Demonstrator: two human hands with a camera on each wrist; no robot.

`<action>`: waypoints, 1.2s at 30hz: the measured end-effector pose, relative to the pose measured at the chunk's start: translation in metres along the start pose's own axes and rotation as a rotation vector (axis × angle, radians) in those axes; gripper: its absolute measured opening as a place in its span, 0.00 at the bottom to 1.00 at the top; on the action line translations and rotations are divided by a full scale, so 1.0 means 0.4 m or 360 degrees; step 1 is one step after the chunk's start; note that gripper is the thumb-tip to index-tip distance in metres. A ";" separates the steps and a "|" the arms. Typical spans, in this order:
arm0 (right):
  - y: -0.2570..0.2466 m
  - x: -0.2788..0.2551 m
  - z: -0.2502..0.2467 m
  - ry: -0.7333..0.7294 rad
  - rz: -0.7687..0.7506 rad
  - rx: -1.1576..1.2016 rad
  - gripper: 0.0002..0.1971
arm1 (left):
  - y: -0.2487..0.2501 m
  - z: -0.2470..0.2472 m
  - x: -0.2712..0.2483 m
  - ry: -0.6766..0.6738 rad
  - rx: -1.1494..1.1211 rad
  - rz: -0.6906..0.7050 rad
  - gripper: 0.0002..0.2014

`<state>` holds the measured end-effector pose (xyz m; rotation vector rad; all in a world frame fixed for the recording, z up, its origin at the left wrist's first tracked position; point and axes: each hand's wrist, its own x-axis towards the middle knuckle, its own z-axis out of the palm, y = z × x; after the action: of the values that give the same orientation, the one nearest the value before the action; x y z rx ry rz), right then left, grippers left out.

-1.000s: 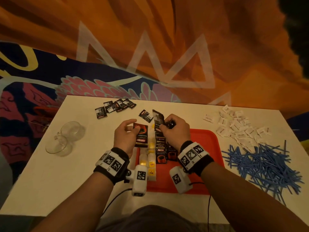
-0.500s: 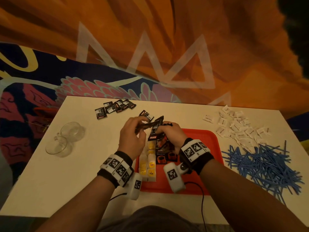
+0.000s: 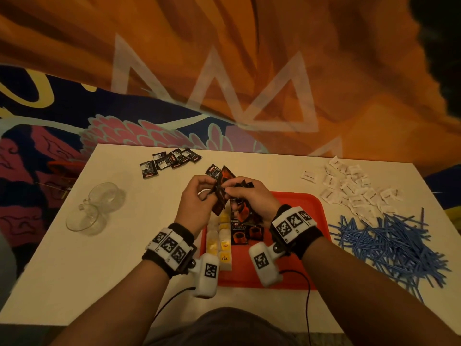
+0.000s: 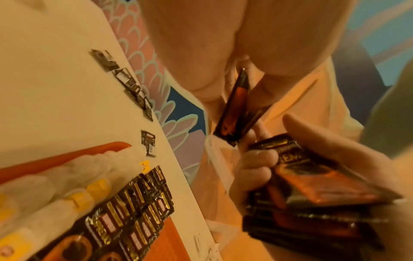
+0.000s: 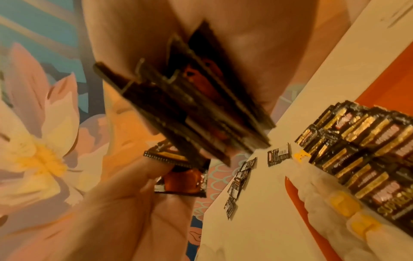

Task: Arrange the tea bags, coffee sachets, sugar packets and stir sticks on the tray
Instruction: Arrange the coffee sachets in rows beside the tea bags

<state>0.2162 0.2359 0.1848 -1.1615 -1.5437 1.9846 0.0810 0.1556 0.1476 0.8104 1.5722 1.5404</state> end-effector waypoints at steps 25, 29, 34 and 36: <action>-0.022 0.025 -0.075 0.0295 -0.0411 -0.1103 0.12 | 0.039 -0.073 0.020 -0.0237 0.0120 -0.0323 0.04; 0.030 0.026 -0.081 0.0796 -0.0404 -0.0536 0.14 | 0.052 -0.083 0.035 -0.0109 -0.0204 -0.0405 0.06; 0.037 0.004 -0.043 0.0634 -0.0265 -0.0074 0.11 | 0.066 -0.036 0.039 -0.0078 -0.0313 -0.0440 0.04; 0.036 0.001 -0.029 0.0431 -0.0207 0.0150 0.09 | 0.067 -0.016 0.040 -0.0117 -0.0203 -0.0395 0.04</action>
<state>0.2278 0.2385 0.1706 -1.2022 -1.3386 1.7169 0.0655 0.1679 0.1724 0.5711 1.4460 1.3992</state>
